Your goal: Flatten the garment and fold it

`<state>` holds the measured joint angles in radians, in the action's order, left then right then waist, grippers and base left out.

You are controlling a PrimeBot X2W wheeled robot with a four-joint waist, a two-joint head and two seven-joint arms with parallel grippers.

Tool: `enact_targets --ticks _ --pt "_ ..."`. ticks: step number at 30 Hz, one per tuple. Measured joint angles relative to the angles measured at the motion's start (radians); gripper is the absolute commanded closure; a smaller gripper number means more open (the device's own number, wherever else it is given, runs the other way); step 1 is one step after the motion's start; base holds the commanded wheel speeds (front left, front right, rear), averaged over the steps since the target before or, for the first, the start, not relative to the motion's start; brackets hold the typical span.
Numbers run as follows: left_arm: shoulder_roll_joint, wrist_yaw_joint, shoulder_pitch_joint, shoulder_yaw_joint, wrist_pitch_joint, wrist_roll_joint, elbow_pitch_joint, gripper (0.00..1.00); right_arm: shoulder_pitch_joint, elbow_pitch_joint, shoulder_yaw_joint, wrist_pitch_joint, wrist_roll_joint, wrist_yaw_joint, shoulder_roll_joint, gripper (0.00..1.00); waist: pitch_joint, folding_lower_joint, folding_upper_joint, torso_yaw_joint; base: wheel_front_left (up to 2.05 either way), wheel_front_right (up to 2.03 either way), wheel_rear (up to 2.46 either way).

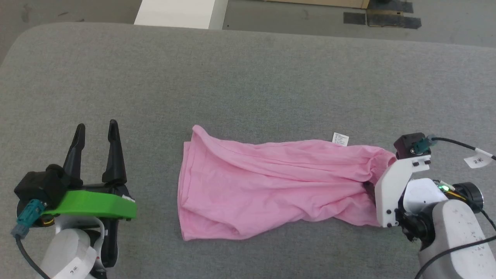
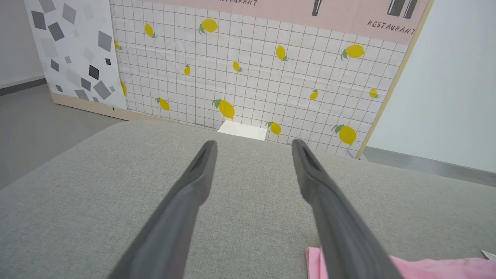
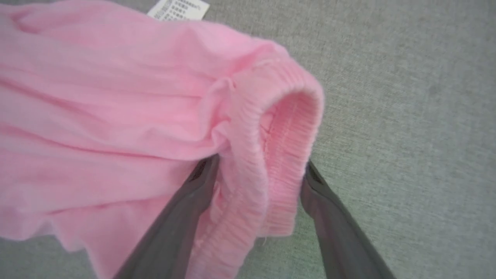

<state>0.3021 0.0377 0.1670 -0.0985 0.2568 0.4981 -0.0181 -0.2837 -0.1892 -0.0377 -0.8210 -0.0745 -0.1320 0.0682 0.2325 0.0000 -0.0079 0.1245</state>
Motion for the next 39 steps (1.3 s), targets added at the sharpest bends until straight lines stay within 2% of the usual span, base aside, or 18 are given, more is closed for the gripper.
enact_targets --ticks 6,7,8,15,21,27,30,33,37,39 --pt "-0.038 -0.059 -0.001 0.041 0.0 -0.052 -0.021 0.0 -0.045 -0.054 0.034 0.022 -0.001 0.0 0.001 0.0 0.023 0.0 0.0 0.011 0.0 0.0 0.0" --pt "-0.048 -0.067 -0.002 0.052 0.0 -0.057 -0.027 0.0 -0.05 -0.063 0.036 0.029 -0.013 0.0 0.002 0.69 0.023 0.0 0.0 0.009 0.0 0.0 0.0" --pt "-0.059 -0.072 -0.002 0.064 0.0 -0.057 -0.031 0.0 -0.053 -0.07 0.039 0.033 -0.021 0.0 0.003 1.0 0.022 0.0 0.0 0.007 0.0 0.0 0.0" --pt "-0.085 -0.102 -0.003 0.111 0.0 -0.095 -0.054 0.0 -0.057 -0.081 0.03 0.014 -0.097 -0.001 0.03 1.0 0.005 0.0 0.0 -0.013 0.0 0.0 0.0" --pt "-0.095 -0.12 -0.004 0.123 0.0 -0.107 -0.069 0.0 -0.018 -0.051 -0.077 -0.049 -0.09 -0.001 0.16 1.0 -0.011 0.0 0.0 -0.033 0.0 0.0 0.0" --pt "-0.107 -0.131 -0.004 0.127 0.0 -0.112 -0.078 0.0 -0.009 -0.026 -0.149 -0.104 -0.04 0.0 0.2 1.0 -0.012 0.0 0.0 -0.045 0.0 0.0 0.0" --pt "-0.115 -0.135 -0.004 0.127 0.0 -0.113 -0.082 0.0 -0.009 0.014 -0.131 -0.154 -0.034 0.0 0.206 1.0 -0.018 0.0 0.0 -0.047 0.0 0.0 0.0" --pt "-0.118 -0.14 -0.007 0.129 0.0 -0.116 -0.088 0.0 -0.006 0.104 -0.067 -0.246 -0.058 0.0 0.221 1.0 -0.026 0.0 0.0 -0.049 0.0 0.0 0.0" --pt "-0.124 -0.142 -0.014 0.13 0.0 -0.119 -0.094 0.0 0.006 0.256 0.027 -0.355 -0.14 0.0 0.241 1.0 -0.038 0.0 0.0 -0.051 0.0 0.0 0.0" --pt "-0.129 -0.142 -0.014 0.129 0.0 -0.119 -0.095 0.0 0.014 0.318 0.058 -0.405 -0.197 0.0 0.23 1.0 -0.043 0.0 0.0 -0.051 0.0 0.0 0.0"
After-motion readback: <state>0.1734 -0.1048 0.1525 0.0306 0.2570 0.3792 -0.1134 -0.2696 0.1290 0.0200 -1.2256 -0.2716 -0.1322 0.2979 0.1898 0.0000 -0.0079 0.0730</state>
